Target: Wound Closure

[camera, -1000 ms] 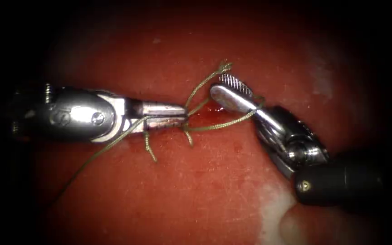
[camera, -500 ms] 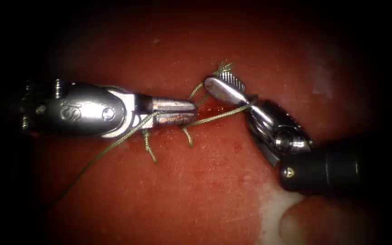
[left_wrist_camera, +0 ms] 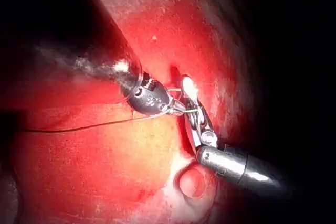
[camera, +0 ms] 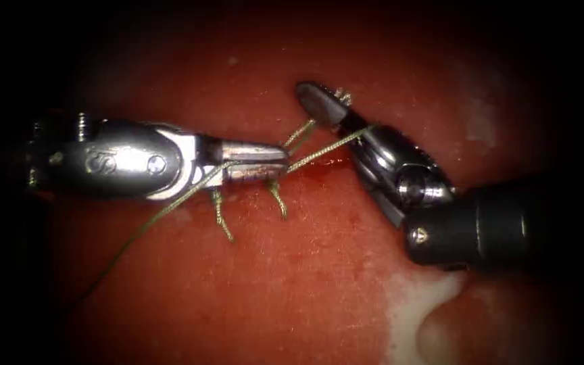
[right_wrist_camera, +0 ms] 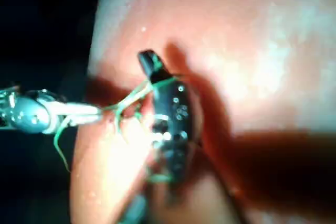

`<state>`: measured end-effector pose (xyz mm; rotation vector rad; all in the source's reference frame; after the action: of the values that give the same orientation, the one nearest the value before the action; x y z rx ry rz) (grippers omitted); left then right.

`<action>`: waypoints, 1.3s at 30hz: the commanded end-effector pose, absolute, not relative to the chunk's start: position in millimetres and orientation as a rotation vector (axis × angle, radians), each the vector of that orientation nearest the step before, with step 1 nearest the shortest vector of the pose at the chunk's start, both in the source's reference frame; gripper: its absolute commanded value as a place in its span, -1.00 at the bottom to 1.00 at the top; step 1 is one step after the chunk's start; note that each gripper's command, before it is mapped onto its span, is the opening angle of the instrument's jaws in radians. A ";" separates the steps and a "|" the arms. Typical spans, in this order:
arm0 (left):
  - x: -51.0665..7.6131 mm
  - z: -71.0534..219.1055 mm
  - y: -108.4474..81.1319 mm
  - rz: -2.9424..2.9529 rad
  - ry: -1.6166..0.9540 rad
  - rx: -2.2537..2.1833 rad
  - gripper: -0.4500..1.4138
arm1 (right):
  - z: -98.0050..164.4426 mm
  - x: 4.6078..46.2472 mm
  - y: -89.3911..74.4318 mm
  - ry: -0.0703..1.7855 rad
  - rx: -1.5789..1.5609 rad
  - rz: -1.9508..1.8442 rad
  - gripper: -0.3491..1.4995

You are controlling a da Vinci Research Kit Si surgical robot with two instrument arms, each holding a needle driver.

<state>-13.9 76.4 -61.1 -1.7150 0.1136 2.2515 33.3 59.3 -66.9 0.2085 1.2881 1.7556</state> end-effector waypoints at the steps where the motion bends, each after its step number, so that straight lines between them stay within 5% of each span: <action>1: -13.4 -60.7 77.1 2.241 0.116 -1.696 -0.89 | -69.3 34.5 59.1 1.287 0.180 1.683 -1.00; 13: -8.4 -55.7 83.8 2.285 0.093 -1.529 -0.89 | -71.3 38.7 55.9 1.232 0.172 1.451 -1.00; 39: -3.2 -56.7 101.6 2.345 0.265 -1.408 -0.89 | -69.7 35.8 50.4 1.192 0.240 1.217 -1.00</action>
<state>-2.7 101.3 -57.2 -1.4060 0.2601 2.3448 35.5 50.7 -70.1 0.2406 1.1905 1.2180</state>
